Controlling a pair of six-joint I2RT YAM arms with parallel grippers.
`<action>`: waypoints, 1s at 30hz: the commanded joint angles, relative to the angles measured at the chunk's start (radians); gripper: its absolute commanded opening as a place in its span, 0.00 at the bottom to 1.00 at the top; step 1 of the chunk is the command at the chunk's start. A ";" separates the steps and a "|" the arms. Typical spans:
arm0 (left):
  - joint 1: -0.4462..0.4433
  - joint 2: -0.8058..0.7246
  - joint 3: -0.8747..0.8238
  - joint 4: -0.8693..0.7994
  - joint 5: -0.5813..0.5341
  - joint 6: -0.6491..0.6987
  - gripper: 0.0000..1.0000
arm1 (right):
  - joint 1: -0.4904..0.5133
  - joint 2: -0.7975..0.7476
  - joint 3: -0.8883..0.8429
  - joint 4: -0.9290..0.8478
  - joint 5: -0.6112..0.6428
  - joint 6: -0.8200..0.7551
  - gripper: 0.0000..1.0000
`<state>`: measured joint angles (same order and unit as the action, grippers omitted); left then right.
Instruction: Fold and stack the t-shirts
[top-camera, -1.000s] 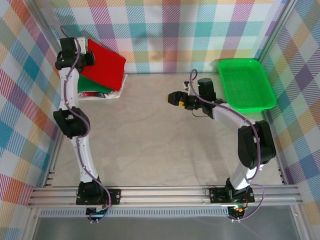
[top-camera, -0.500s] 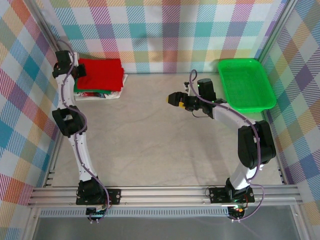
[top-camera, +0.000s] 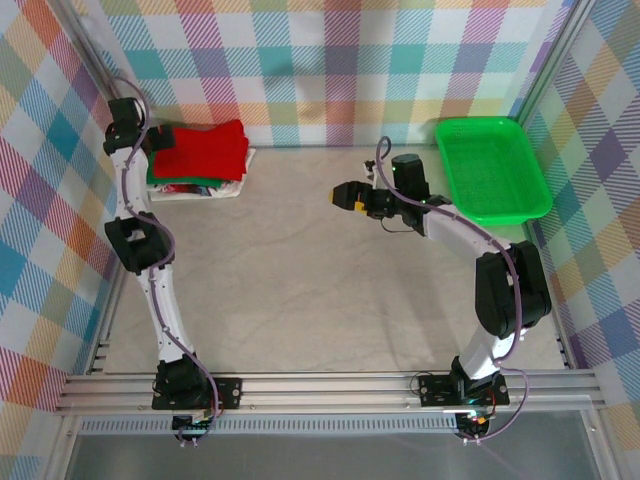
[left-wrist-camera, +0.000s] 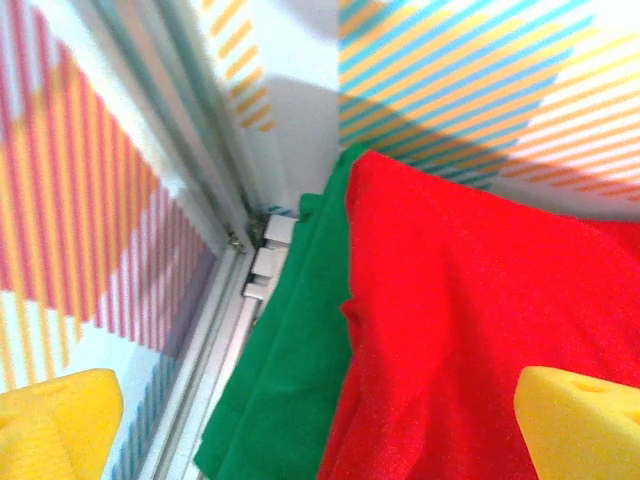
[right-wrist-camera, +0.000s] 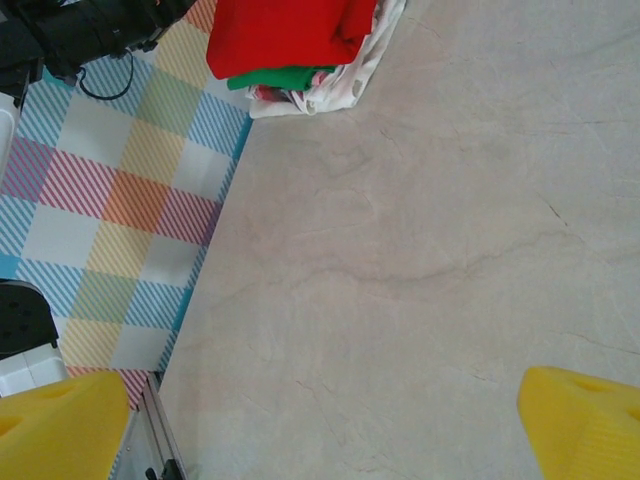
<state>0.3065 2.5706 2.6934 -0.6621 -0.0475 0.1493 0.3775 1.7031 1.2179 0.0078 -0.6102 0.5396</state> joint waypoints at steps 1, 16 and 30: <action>0.014 -0.192 0.008 -0.035 -0.120 -0.113 1.00 | 0.006 -0.027 0.030 0.009 0.032 -0.038 1.00; -0.091 -1.403 -1.829 0.927 0.075 -0.572 1.00 | -0.023 -0.453 -0.397 0.268 0.948 -0.398 1.00; -0.334 -1.654 -2.463 1.107 -0.228 -0.253 1.00 | -0.101 -0.546 -0.750 0.336 1.067 -0.478 1.00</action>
<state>-0.0193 0.8589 0.2417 0.2741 -0.2310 -0.1753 0.3004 1.1572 0.4812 0.2600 0.4309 0.0662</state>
